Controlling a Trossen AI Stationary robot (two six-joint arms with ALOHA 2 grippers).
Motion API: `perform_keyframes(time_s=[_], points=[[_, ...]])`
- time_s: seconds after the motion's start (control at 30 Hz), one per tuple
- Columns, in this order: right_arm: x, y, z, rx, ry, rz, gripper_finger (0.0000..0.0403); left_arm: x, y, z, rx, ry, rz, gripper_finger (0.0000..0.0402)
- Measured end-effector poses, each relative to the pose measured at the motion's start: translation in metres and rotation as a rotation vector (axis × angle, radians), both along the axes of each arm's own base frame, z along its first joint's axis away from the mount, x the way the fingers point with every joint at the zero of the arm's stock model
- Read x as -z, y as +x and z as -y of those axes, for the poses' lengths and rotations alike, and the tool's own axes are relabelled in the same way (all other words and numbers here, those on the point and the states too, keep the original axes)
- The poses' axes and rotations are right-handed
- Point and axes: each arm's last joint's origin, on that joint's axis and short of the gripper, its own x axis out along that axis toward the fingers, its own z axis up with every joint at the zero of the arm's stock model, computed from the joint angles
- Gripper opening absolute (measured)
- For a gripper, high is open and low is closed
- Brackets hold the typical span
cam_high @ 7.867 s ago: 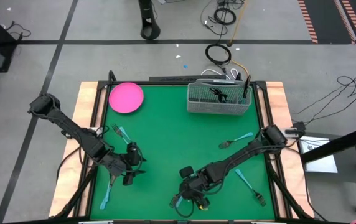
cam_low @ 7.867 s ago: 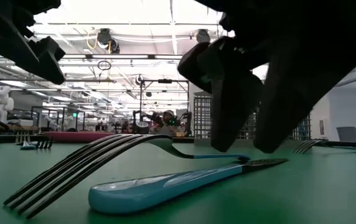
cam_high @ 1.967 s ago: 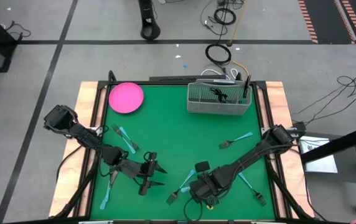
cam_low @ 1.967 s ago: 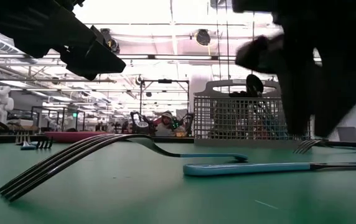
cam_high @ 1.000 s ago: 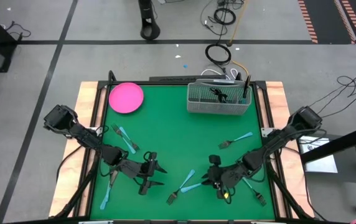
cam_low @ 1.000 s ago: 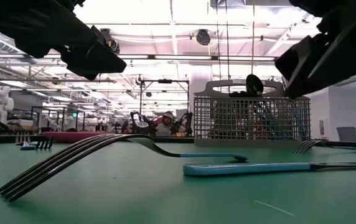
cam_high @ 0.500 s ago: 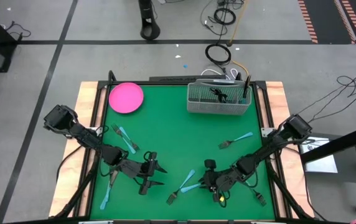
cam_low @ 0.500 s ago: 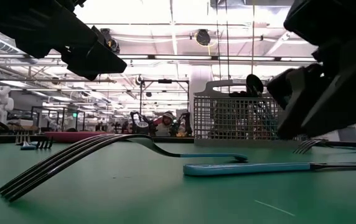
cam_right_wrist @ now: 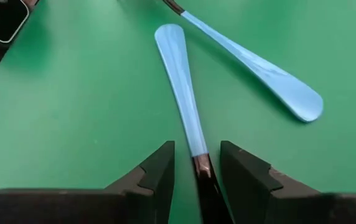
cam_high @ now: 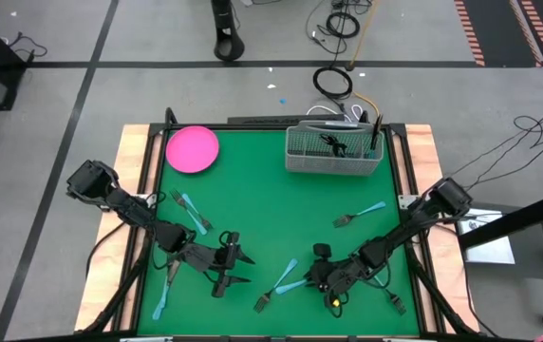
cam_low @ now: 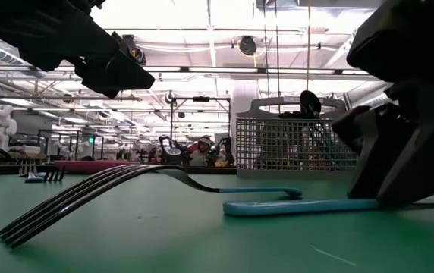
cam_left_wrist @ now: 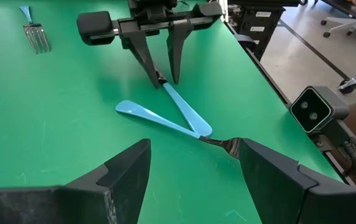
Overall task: Sort silverware
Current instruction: Put the right black knife into the cutlery rack with the other black knives
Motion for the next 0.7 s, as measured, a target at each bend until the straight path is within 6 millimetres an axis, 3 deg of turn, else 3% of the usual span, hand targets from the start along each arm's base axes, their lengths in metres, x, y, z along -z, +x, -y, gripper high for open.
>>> perform_keyframes(time_s=[0.23,0.53,0.7], points=[[0.0041,0.0006,-0.0008,-0.008,-0.004,-0.007,0.0111,0.0009,-0.0004,-0.0002,0.000,0.006,-0.009,0.0246],[0.0053,-0.0003,0.0000,-0.029,-0.035,-0.019,0.0015,0.0008,-0.0003,-0.0002,0.000,0.005,-0.008,0.0246],[0.0034,-0.0003,0.0000,-0.032,-0.027,-0.015,0.0013,0.0007,-0.0003,-0.0002,0.000,0.005,-0.007,0.0246]])
